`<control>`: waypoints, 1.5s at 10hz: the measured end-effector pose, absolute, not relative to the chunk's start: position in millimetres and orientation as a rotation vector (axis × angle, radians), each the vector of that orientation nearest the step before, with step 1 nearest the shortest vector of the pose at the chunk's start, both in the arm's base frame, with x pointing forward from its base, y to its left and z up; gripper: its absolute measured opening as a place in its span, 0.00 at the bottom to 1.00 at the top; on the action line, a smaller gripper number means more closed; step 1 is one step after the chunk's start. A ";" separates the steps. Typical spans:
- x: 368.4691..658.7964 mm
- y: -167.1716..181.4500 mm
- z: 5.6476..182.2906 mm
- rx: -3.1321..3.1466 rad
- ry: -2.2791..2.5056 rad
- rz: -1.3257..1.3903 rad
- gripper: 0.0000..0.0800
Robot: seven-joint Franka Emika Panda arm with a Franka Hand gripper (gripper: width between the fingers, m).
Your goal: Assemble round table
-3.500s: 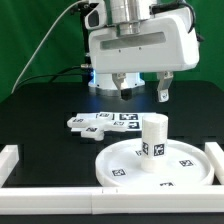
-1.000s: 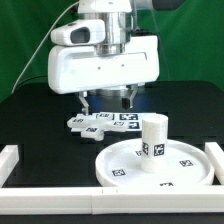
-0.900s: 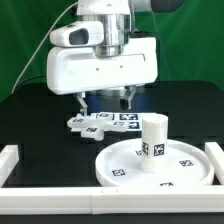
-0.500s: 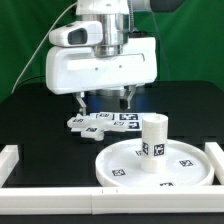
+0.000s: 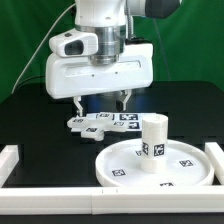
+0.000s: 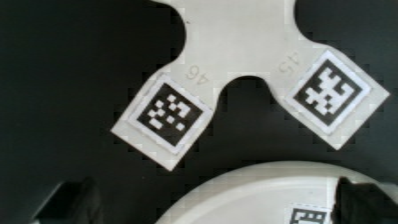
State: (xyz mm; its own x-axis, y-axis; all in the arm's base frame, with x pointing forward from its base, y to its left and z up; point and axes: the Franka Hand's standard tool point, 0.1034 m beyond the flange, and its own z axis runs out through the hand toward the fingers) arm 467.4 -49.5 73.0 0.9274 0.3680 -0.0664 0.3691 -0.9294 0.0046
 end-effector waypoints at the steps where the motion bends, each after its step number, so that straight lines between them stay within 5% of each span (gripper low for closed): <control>1: 464.5 -51.2 71.7 3.067 0.604 -0.113 0.81; 4: 437.3 -64.9 60.2 3.029 0.700 -0.092 0.81; 15: 416.1 -70.0 50.3 2.947 0.691 0.044 0.81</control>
Offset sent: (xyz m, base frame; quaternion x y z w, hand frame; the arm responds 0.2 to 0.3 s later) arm -0.0346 -0.0028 -0.0097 -0.0546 0.1114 -0.1010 0.9871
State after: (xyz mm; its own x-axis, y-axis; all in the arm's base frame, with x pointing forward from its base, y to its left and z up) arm 416.1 -70.0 50.3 0.8956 0.4449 0.0020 0.4416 -0.8895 0.1179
